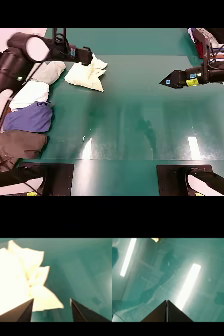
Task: Fold the shirts.
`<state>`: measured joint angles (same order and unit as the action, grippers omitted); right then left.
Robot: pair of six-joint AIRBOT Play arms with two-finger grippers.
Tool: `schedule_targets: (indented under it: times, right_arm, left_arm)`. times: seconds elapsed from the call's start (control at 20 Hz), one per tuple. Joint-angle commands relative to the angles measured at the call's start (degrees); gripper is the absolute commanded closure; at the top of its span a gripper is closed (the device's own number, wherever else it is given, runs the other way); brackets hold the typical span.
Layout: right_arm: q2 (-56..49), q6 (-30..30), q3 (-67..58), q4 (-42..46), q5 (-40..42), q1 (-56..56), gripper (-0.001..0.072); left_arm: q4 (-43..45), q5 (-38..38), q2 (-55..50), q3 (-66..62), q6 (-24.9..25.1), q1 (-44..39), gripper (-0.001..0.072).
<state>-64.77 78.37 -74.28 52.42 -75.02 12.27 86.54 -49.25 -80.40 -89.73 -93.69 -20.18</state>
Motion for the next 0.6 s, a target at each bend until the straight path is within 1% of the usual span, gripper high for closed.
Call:
schedule_targets:
  times: [0.0,0.2,0.35,0.5,0.55]
  right_arm:
    - [-0.02,0.04,0.02,-0.02,-0.22,0.04,0.0696]
    - [-0.02,0.04,0.02,0.0,-0.09,0.04,0.0696]
    - [-0.02,0.02,0.02,0.02,0.11,0.04,0.0695]
    - [-0.02,0.02,0.02,0.07,1.18,0.04,0.0696]
    - [-0.02,0.02,0.02,0.07,2.12,0.04,0.0696]
  left_arm:
    - [4.57,1.79,-8.02,-0.02,-5.42,4.37,0.0163]
    - [-3.93,7.78,-17.31,-0.04,-5.29,8.61,0.0163]
    - [-5.03,12.24,-21.14,-0.09,-4.87,8.39,0.0164]
    - [-5.62,12.41,-22.23,-0.31,-4.87,8.39,0.0166]
    - [-5.62,12.17,-22.12,-0.76,-4.87,8.39,0.0277]
